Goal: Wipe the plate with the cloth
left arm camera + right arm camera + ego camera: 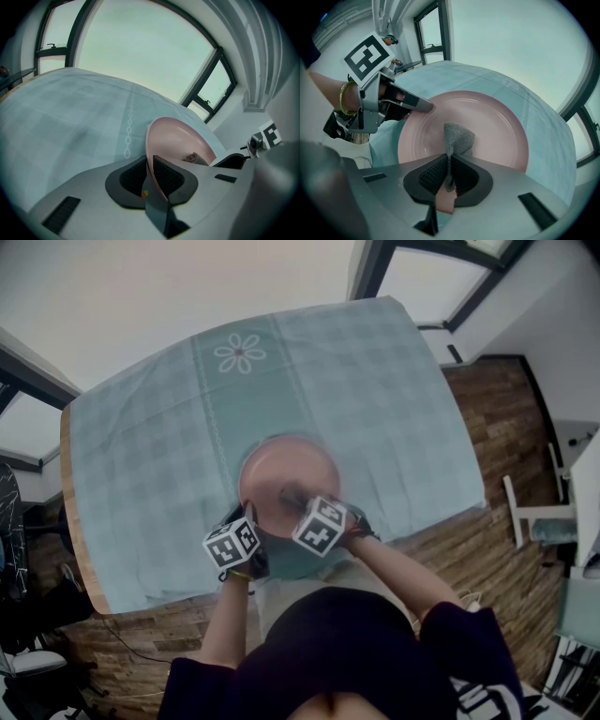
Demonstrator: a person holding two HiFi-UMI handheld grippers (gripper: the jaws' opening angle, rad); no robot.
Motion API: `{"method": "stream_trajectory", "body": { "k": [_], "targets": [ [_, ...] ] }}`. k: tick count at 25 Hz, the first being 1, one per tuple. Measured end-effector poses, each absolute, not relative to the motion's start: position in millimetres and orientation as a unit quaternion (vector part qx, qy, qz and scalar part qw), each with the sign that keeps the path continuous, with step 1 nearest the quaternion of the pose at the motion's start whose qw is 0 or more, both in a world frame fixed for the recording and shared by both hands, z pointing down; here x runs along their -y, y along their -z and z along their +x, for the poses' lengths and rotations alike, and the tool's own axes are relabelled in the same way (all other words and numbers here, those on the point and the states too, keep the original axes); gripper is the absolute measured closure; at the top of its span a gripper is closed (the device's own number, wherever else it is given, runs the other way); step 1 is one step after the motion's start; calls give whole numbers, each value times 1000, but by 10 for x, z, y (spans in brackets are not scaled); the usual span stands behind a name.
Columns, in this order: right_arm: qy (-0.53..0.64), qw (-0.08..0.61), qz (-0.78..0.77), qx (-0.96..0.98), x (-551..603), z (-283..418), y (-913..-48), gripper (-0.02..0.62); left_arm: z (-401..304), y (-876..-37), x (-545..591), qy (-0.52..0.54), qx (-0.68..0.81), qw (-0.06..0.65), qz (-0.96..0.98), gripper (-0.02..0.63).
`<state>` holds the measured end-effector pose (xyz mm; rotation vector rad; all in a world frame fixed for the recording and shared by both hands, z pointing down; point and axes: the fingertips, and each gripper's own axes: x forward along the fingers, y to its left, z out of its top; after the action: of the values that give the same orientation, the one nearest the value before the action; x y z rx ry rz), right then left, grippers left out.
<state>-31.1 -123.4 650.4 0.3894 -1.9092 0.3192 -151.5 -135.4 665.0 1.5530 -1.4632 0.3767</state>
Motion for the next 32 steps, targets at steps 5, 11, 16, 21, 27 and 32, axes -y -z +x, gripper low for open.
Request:
{"method": "stream_trajectory", "body": {
  "k": [5,11,16,21,27,32],
  "targets": [
    [-135,547,149,812,1130,-410,-6499,563,-1515,-6642,1356,-153,598,466,633,552],
    [-136,547,134,815,999,-509,-6491,563,-1504,-6637,1367,-150,598,466,635,552],
    [-135,545,125,818,915,-574,-6479,563,-1500,-6632,1368,-150,598,464,636,552],
    [-134,543,121,820,854,-601,-6465,563,-1505,-6634,1366,-148,601,463,634,552],
    [-138,520,135,832,840,-594,-6366,563,-1496,-6611,1336,-149,601,455,639,552],
    [-161,483,179,842,915,-488,-6230,563,-1498,-6557,1265,-138,608,451,639,541]
  ]
}}
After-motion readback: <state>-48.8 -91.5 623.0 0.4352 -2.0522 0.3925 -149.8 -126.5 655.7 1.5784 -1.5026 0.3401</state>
